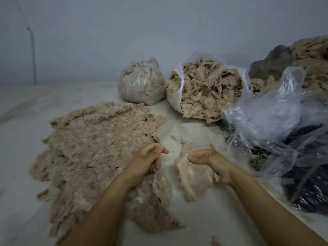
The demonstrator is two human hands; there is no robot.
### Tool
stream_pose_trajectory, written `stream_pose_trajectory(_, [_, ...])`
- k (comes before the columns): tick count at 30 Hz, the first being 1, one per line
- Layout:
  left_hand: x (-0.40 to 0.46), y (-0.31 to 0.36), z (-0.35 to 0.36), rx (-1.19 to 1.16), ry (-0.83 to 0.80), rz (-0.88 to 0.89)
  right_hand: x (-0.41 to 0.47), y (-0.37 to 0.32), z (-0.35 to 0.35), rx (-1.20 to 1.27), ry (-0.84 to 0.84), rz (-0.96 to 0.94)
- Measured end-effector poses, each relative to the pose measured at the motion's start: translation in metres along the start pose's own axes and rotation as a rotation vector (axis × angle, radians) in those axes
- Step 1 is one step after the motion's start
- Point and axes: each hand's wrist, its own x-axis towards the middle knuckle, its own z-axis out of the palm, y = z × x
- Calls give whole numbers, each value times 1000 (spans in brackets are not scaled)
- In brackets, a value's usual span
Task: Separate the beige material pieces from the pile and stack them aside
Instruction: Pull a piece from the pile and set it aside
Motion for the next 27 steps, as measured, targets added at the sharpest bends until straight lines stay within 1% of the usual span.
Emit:
stream_pose_trajectory(2, [0,6,12,-18,-146,-72,0,-1,9,-83,-52,5])
stream_pose_trajectory(3, [0,8,16,30,-195,-80,2,-1,12,-102,-57,-5])
stream_pose_trajectory(4, [0,8,19,113,-200,-60,2,-4,14,-111,-51,-15])
stream_pose_trajectory(6, [2,6,15,202,-99,-30,0,-8,13,-103,-4,-26])
stream_pose_trajectory(9, [3,8,0,117,115,-13,-2,-15,1,-36,100,-36])
stream_pose_trajectory(11, [3,11,-9,198,163,35,-1,-19,-8,67,180,-51])
stream_pose_trajectory(12, [1,13,-13,233,142,51,1,-20,-10,95,228,-59])
stream_pose_trajectory(13, [-2,14,-16,241,98,39,5,-20,-13,17,299,-70])
stream_pose_trajectory(14, [-5,13,-20,247,34,8,9,-18,-18,-216,383,-64])
stream_pose_trajectory(16, [-11,8,-30,330,-126,-49,16,-12,-23,-880,533,-33])
stream_pose_trajectory(17, [-14,5,-34,398,-192,-71,17,-9,-19,-1049,586,-61])
stream_pose_trajectory(18, [-15,-1,-37,471,-232,-91,18,-5,-12,-1063,599,-114])
stream_pose_trajectory(19, [-16,-6,-39,545,-247,-111,17,0,-2,-1008,557,-169])
stream_pose_trajectory(20, [-16,-11,-39,620,-257,-120,15,6,10,-935,449,-193])
stream_pose_trajectory(21, [-16,-14,-38,682,-266,-115,13,15,23,-869,293,-173])
stream_pose_trajectory(22, [-17,-17,-36,718,-273,-95,11,26,37,-865,135,-120])
stream_pose_trajectory(23, [-18,-19,-33,735,-271,-68,11,37,48,-923,23,-83])
stream_pose_trajectory(24, [-19,-19,-31,739,-253,-46,12,46,56,-1017,-25,-91])
stream_pose_trajectory(25, [-20,-20,-31,730,-229,-47,14,52,59,-1094,-12,-147])
stream_pose_trajectory(26, [-21,-20,-32,725,-211,-60,16,54,61,-1097,36,-204])
stream_pose_trajectory(27, [-24,-19,-34,720,-206,-65,16,53,61,-1031,89,-235])
